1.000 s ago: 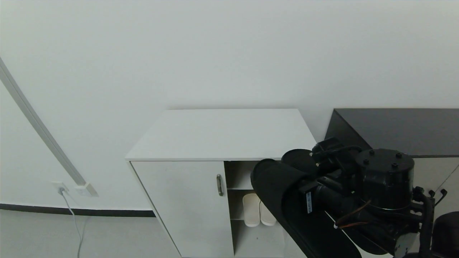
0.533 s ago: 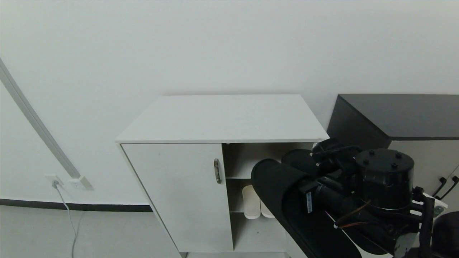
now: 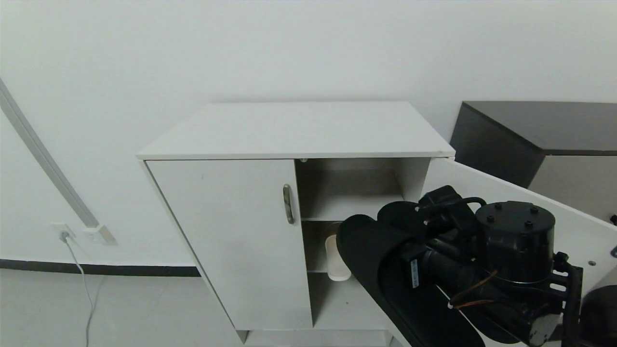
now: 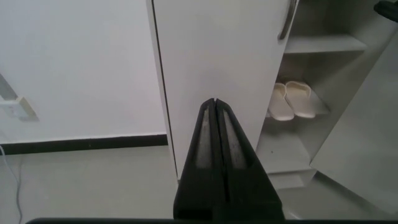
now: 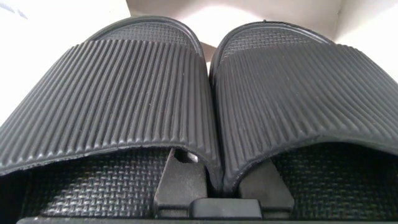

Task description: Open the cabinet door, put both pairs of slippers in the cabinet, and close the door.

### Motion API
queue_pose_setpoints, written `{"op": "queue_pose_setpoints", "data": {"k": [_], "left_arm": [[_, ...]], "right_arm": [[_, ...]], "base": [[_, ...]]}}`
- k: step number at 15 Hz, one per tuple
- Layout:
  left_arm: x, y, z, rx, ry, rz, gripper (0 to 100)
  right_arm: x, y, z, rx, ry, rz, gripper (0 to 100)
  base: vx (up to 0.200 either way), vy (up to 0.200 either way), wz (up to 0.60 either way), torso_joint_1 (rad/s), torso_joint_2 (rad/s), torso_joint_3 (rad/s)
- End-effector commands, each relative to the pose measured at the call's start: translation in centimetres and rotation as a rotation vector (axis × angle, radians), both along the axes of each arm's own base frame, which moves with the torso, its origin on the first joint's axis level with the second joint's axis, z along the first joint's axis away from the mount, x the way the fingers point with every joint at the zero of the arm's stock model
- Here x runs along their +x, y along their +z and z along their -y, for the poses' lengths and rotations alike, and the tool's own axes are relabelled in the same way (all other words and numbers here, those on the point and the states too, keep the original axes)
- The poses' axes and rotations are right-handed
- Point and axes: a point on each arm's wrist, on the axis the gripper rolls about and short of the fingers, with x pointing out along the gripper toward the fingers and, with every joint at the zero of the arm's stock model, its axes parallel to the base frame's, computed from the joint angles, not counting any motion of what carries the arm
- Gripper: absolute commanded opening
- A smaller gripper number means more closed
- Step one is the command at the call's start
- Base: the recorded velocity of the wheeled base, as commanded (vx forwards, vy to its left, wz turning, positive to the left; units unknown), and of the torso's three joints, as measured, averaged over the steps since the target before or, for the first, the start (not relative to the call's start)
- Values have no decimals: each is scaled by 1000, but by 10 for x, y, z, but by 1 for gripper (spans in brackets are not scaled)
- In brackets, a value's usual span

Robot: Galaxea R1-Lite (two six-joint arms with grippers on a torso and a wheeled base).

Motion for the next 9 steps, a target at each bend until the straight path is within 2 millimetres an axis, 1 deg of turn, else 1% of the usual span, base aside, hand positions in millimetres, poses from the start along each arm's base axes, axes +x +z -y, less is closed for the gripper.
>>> {"op": "queue_pose_setpoints", "data": {"k": [1, 5, 9], "left_arm": [[0, 0, 0, 0, 0, -2, 0], [0, 0, 0, 0, 0, -2, 0], [0, 0, 0, 0, 2, 1, 0]], "right_arm": [[0, 0, -1, -1, 2, -1, 0], [1, -4, -2, -10, 2, -9, 0], [0, -5, -4, -12, 6, -11, 0]], "base": [[0, 0, 0, -159, 486, 330], [0, 0, 0, -135, 471, 332], [0, 0, 0, -100, 458, 351]]}}
